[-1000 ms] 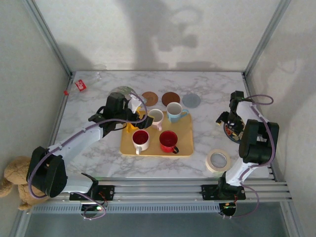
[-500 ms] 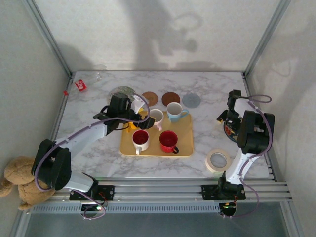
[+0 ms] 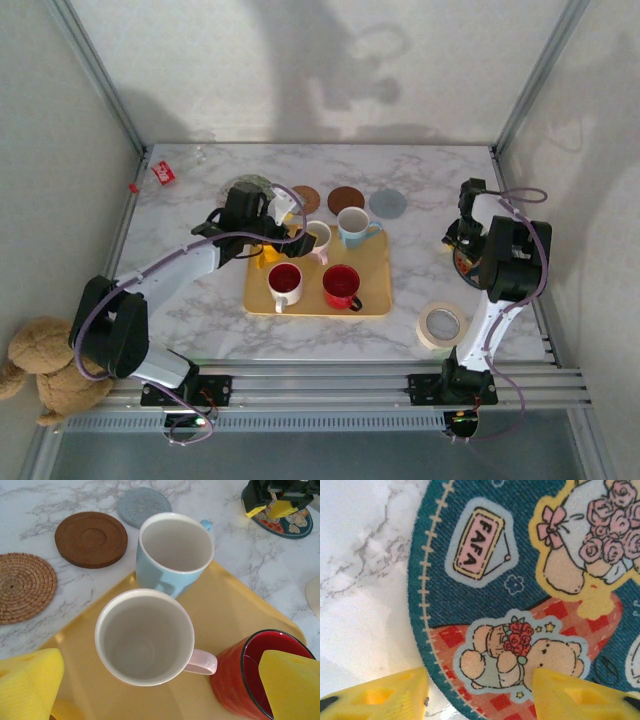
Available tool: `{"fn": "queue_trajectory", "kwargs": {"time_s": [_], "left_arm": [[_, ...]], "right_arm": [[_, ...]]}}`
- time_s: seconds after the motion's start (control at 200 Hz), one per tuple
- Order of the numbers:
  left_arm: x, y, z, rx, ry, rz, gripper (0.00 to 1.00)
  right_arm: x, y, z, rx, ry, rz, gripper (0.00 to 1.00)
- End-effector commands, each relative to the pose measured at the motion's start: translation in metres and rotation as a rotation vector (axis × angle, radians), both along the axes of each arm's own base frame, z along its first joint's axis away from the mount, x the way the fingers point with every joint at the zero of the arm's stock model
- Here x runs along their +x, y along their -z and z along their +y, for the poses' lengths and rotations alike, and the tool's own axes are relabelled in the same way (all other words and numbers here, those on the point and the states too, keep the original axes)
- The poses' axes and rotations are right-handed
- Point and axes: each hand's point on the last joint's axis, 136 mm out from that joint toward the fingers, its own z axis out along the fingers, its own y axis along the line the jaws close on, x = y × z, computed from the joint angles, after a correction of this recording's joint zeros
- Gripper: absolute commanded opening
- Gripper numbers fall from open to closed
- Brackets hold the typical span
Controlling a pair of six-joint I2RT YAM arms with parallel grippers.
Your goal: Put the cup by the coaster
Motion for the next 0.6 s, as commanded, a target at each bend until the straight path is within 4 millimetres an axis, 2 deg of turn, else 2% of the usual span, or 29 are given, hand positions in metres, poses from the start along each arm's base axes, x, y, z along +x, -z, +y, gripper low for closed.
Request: {"fn": "queue_trajectory", "kwargs": {"time_s": [0.0,0.15,0.431,0.596], "left_arm": [[0.003,-0.004,-0.001,0.002,0.016,-0.003,1.0],[0.005,-0.002,-0.001,0.008,0.011,0.005,1.0],[0.007,-0.003,0.001,0.014,0.005,0.004,1.0],[0.008,-0.004,0.002,0.017,-0.001,0.001,1.0]], "right_arm": [[-0.012,0.013,-0.016,-0.058,0.034,0.064,0.51],[-0.015,0.018,-0.015,-0.041,0.031,0.069,0.36],[-0.015,0.015,-0.015,-0.041,0.023,0.059,0.26],[-0.012,0.007,-0.014,-0.036,0.014,0.031,0.19]]}}
